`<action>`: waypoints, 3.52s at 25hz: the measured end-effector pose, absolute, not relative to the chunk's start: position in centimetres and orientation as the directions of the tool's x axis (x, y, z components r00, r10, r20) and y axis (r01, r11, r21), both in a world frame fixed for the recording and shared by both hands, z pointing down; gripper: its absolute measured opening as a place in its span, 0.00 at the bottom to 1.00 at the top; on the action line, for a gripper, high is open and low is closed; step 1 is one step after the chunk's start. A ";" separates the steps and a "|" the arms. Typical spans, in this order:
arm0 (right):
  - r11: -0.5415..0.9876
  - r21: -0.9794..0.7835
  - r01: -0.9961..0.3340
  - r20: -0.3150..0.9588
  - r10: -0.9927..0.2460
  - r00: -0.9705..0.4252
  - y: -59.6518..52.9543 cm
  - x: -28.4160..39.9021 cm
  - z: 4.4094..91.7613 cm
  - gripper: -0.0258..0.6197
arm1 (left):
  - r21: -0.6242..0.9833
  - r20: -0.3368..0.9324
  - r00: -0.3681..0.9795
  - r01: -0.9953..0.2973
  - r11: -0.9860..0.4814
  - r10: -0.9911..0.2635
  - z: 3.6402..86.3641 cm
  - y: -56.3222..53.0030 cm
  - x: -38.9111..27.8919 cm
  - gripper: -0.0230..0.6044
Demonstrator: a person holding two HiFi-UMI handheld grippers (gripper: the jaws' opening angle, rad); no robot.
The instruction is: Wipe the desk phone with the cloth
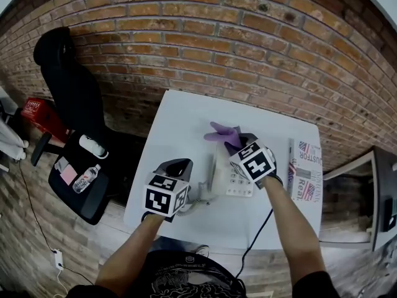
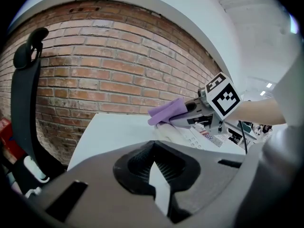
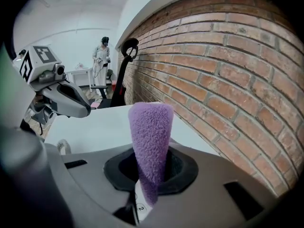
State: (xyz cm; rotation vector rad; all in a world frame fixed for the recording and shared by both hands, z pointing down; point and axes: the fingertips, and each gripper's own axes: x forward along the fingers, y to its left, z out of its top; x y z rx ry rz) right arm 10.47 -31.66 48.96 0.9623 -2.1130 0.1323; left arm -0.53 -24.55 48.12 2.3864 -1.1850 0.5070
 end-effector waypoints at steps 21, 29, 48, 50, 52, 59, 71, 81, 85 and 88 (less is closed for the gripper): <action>0.729 0.188 -0.659 0.701 -0.569 -0.430 -25.8 10.0 49.4 0.11 | 0.203 0.489 0.552 -0.825 -0.527 -0.675 47.4 -19.8 0.3 0.04; 0.748 0.176 -0.640 0.705 -0.549 -0.449 -22.9 9.3 50.0 0.11 | 0.200 0.484 0.538 -0.836 -0.511 -0.690 47.1 -17.8 0.2 0.04; 0.789 0.125 -0.602 0.733 -0.482 -0.480 -16.3 8.4 52.6 0.11 | 0.204 0.474 0.511 -0.856 -0.475 -0.717 46.9 -13.7 -0.1 0.04; 0.792 0.119 -0.598 0.737 -0.474 -0.482 -15.7 8.4 52.9 0.11 | 0.204 0.477 0.508 -0.858 -0.472 -0.717 47.1 -13.3 -0.2 0.04; 0.796 0.113 -0.595 0.741 -0.467 -0.483 -15.1 8.3 53.2 0.11 | 0.204 0.480 0.505 -0.859 -0.469 -0.717 47.2 -12.9 -0.2 0.04; 0.808 0.097 -0.582 0.756 -0.440 -0.485 -13.3 8.1 54.3 0.11 | 0.205 0.481 0.507 -0.859 -0.470 -0.716 47.4 -12.0 -0.1 0.04; 0.783 0.187 -0.593 0.708 -0.526 -0.471 -14.8 10.1 49.7 0.11 | 0.191 0.470 0.530 -0.842 -0.505 -0.705 46.4 -13.4 0.8 0.04; 0.734 0.241 -0.634 0.648 -0.608 -0.458 -19.8 11.8 44.4 0.11 | 0.186 0.453 0.568 -0.814 -0.550 -0.687 45.1 -17.3 1.8 0.04; 0.717 0.263 -0.645 0.631 -0.634 -0.447 -22.7 12.6 42.6 0.11 | 0.185 0.452 0.578 -0.806 -0.562 -0.679 45.0 -19.4 2.1 0.04; 0.708 0.274 -0.651 0.625 -0.646 -0.439 -25.0 12.9 41.8 0.11 | 0.186 0.456 0.586 -0.799 -0.572 -0.670 45.2 -21.0 2.2 0.04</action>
